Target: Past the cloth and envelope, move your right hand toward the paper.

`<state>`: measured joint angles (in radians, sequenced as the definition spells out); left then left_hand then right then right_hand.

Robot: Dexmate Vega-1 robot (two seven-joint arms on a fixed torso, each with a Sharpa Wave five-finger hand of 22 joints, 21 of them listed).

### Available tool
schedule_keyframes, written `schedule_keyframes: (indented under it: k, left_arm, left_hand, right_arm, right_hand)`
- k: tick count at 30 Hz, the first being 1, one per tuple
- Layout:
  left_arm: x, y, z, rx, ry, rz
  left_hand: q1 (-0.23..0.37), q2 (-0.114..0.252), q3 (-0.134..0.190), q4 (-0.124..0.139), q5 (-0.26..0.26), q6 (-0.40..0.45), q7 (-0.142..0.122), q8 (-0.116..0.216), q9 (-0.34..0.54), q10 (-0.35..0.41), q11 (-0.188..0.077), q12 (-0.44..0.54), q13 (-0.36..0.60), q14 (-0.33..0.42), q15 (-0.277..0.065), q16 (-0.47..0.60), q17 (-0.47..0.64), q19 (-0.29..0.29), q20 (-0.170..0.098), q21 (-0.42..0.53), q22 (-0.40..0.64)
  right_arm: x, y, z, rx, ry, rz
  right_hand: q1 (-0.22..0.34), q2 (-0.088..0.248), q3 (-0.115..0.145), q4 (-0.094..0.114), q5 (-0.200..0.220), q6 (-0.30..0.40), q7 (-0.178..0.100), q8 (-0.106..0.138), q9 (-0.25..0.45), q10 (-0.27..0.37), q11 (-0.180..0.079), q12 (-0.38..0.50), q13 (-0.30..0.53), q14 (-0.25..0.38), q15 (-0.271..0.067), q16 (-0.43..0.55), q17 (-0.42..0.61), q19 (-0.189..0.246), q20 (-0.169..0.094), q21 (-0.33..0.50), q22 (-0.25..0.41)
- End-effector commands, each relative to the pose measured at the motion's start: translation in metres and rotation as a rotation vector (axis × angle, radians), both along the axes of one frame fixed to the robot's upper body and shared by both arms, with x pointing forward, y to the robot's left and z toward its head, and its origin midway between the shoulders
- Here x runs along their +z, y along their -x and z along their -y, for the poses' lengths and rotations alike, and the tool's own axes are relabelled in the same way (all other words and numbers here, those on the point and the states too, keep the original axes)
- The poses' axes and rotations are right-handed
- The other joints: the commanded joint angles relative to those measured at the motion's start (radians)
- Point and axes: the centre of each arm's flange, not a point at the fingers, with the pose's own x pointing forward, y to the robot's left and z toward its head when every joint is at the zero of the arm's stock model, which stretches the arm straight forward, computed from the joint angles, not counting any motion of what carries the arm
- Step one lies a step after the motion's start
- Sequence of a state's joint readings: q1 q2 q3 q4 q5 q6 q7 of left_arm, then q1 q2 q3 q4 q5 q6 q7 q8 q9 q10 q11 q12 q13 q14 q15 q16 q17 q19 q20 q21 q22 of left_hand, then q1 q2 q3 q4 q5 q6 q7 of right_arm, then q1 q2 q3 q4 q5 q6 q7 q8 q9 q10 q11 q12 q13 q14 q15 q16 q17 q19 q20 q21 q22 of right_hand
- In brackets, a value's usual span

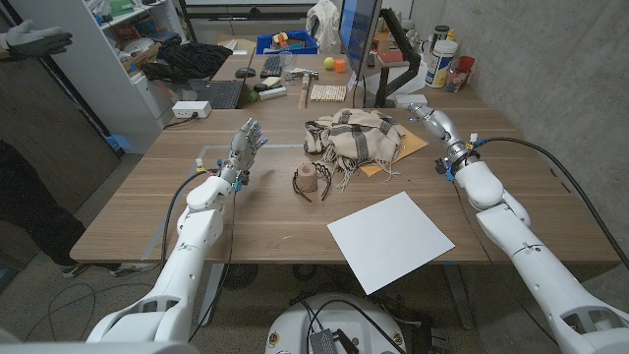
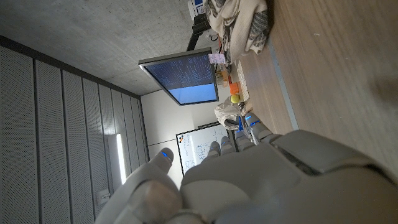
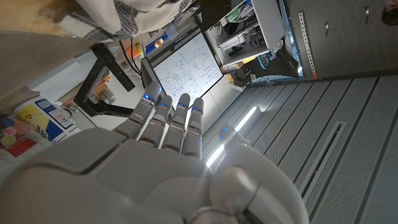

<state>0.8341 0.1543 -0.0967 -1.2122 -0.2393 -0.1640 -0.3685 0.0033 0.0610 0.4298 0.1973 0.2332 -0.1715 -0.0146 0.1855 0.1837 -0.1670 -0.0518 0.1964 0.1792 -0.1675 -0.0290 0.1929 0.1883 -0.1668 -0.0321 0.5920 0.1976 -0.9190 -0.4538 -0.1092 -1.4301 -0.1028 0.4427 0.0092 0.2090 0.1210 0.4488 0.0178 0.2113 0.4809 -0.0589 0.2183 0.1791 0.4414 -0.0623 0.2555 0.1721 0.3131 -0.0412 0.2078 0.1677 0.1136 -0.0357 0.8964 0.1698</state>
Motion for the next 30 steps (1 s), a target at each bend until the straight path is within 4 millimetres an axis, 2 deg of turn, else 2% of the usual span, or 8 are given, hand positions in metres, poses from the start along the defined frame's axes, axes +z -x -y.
schedule_keyframes:
  k: [1, 5, 16, 21, 30]
  left_arm:
    - [0.001, -0.001, 0.0, -0.004, -0.005, 0.002]
    - [0.001, -0.001, 0.001, -0.003, -0.007, 0.003]
    - [0.002, 0.0, 0.003, -0.001, -0.011, 0.007]
    - [0.002, 0.002, 0.005, 0.0, -0.014, 0.008]
    - [0.002, 0.003, 0.009, 0.002, -0.012, 0.008]
  left_hand:
    - [-0.003, 0.121, -0.002, 0.001, 0.005, -0.223, -0.007, 0.006, 0.004, -0.205, -0.004, 0.005, 0.005, -0.243, 0.003, 0.006, 0.002, -0.234, -0.034, 0.004, 0.003]
    - [-0.003, 0.121, -0.003, 0.001, 0.006, -0.223, -0.008, 0.006, 0.004, -0.205, -0.002, 0.005, 0.005, -0.244, 0.003, 0.006, 0.002, -0.235, -0.033, 0.005, 0.003]
    - [-0.004, 0.121, -0.006, 0.001, 0.007, -0.223, -0.008, 0.006, 0.004, -0.206, 0.0, 0.005, 0.005, -0.243, 0.002, 0.006, 0.002, -0.235, -0.033, 0.005, 0.003]
    - [-0.004, 0.12, -0.007, 0.001, 0.007, -0.223, -0.007, 0.006, 0.004, -0.205, 0.0, 0.005, 0.005, -0.243, 0.003, 0.006, 0.002, -0.234, -0.034, 0.006, 0.003]
    - [-0.004, 0.12, -0.009, 0.001, 0.008, -0.223, -0.008, 0.006, 0.004, -0.204, -0.003, 0.005, 0.005, -0.243, 0.003, 0.005, 0.002, -0.234, -0.033, 0.006, 0.003]
  right_arm:
    - [0.008, 0.016, -0.001, -0.02, 0.076, 0.072]
    - [0.01, 0.021, -0.001, -0.024, 0.099, 0.094]
    - [0.012, 0.032, 0.003, -0.04, 0.141, 0.137]
    - [0.014, 0.039, 0.002, -0.048, 0.173, 0.169]
    - [0.015, 0.049, 0.004, -0.054, 0.205, 0.208]
  right_hand:
    - [0.009, -0.006, 0.003, -0.011, 0.008, 0.018, 0.001, 0.0, 0.002, 0.016, -0.002, 0.002, 0.003, 0.022, -0.066, -0.004, 0.0, 0.015, -0.066, 0.002, 0.002]
    - [0.01, -0.008, 0.004, -0.014, 0.009, 0.021, -0.002, -0.002, 0.002, 0.019, 0.001, 0.0, 0.003, 0.026, -0.067, -0.006, 0.0, 0.02, -0.065, 0.001, 0.001]
    - [0.015, -0.013, 0.012, -0.025, 0.013, 0.054, -0.008, -0.002, 0.002, 0.046, -0.02, -0.002, 0.003, 0.054, -0.078, -0.009, 0.0, 0.051, -0.067, -0.004, 0.001]
    - [0.015, -0.015, 0.015, -0.029, 0.014, 0.06, -0.007, -0.005, 0.002, 0.06, -0.004, -0.002, 0.003, 0.064, -0.078, -0.01, 0.0, 0.065, -0.065, -0.005, 0.001]
    - [0.015, -0.018, 0.019, -0.033, 0.016, 0.073, -0.01, -0.006, 0.002, 0.074, -0.011, -0.003, 0.003, 0.079, -0.081, -0.01, 0.001, 0.083, -0.068, -0.007, 0.001]
